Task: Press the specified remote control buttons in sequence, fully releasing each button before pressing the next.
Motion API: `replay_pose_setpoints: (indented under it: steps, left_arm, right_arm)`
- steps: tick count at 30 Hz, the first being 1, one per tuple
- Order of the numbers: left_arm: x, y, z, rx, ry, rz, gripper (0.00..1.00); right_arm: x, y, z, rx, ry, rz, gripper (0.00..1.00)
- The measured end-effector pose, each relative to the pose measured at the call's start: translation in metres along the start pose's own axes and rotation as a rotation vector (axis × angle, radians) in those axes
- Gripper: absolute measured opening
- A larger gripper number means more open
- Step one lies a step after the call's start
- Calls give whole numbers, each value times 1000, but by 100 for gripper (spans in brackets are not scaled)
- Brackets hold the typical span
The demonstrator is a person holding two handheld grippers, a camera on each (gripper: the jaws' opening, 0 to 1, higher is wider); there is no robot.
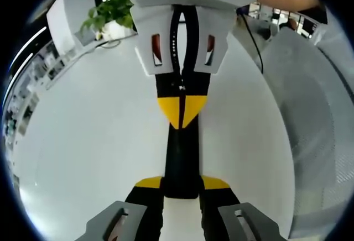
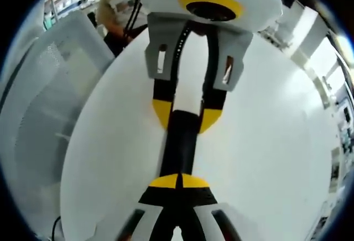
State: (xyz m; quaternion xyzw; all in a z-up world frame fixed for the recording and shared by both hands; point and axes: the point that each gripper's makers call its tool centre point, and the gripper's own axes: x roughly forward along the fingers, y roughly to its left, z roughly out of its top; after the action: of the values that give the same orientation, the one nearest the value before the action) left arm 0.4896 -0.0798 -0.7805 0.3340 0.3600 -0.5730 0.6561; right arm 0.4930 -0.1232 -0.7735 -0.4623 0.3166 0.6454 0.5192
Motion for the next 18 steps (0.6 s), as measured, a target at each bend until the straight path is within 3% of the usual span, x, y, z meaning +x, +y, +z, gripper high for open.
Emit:
replay_pose_setpoints:
  steps: [18]
  left_arm:
    - [0, -1, 0, 1, 13, 0, 24]
  right_arm:
    - [-1, 1, 0, 9, -35, -39, 0]
